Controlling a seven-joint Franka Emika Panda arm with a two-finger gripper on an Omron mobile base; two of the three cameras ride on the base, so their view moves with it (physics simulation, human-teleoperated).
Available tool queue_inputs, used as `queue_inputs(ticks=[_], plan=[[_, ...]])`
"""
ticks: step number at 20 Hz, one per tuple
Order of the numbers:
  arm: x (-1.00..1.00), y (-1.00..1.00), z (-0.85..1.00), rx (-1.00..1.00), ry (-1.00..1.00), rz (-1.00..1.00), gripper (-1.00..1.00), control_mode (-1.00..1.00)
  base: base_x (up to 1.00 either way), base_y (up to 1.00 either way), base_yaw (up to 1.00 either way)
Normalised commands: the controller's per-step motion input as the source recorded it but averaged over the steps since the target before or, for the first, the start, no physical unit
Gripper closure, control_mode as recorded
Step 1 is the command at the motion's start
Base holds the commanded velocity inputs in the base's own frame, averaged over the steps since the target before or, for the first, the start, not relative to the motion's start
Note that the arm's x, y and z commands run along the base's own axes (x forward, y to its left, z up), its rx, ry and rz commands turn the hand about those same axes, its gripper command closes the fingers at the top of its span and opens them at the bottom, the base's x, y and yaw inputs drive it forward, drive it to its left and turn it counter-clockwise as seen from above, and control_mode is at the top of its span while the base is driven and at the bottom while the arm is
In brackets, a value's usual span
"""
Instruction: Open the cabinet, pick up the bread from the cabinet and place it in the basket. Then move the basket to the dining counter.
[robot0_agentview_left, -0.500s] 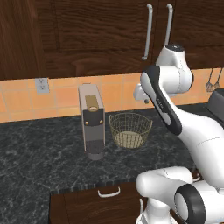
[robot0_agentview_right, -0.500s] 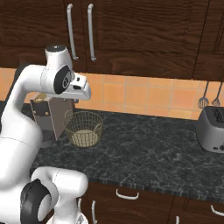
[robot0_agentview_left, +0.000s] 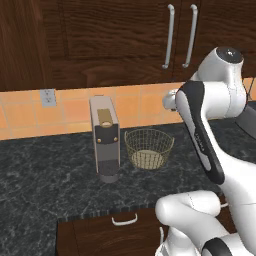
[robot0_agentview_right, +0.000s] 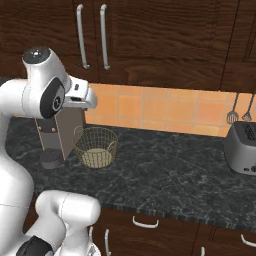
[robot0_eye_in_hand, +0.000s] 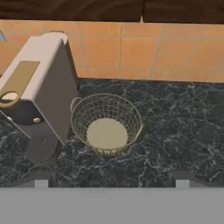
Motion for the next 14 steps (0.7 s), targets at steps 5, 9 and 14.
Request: queue_inputs(ticks=[5, 9, 14], plan=[[-0.02, -0.19, 0.98, 0.0, -0.23, -0.04, -1.0, -1.0, 0.0, 0.0, 0.0], [0.0, -0.19, 0.61, 0.0, -0.39, 0.0, -1.0, -1.0, 0.0, 0.0, 0.0], [0.05, -0.26, 0.4, 0.0, -0.34, 0.0, -1.0, -1.0, 0.0, 0.0, 0.0]])
